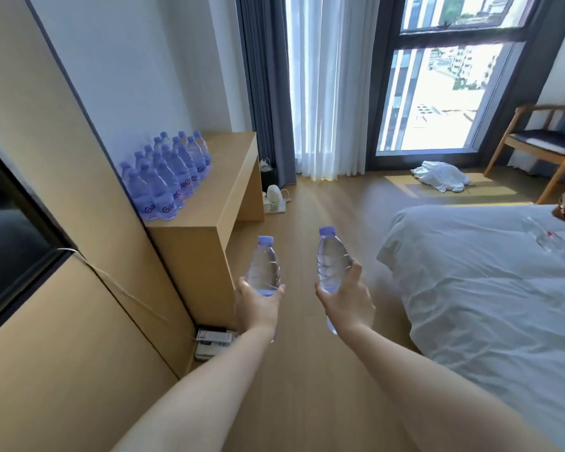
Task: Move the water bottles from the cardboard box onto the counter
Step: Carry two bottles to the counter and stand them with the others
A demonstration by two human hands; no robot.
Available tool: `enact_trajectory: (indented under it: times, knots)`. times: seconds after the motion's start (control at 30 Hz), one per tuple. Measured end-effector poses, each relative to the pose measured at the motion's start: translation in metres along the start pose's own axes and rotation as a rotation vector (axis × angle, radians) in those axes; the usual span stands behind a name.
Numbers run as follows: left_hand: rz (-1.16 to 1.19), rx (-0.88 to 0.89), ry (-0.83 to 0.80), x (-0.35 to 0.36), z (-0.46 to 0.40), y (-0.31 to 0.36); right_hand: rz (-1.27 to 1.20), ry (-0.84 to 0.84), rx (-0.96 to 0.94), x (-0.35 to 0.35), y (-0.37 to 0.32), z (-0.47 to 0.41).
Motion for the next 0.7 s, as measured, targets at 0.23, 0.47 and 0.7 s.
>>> enact_trajectory:
  times: [0.23,0.47,0.7]
  knots:
    - [-0.002,-0.013,-0.005,0.064,-0.134,0.045,0.005,-0.047,-0.007,0.037,-0.068,-0.137]
    - [-0.046,-0.091,0.018,0.137,-0.287,0.043,0.024,-0.114,-0.061,0.12,-0.13,-0.273]
    - [0.027,-0.146,-0.038,0.192,-0.47,0.051,-0.007,-0.163,-0.055,0.199,-0.225,-0.404]
Point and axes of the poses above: each hand's wrist, its own z-axis away from the middle knuckle, its own x-axis out of the palm, y = z × x, the point moved 4 cm from there along -z, towards the middle knuckle, and after that the axes turned 14 degrees about x, right-handed, at the moved point
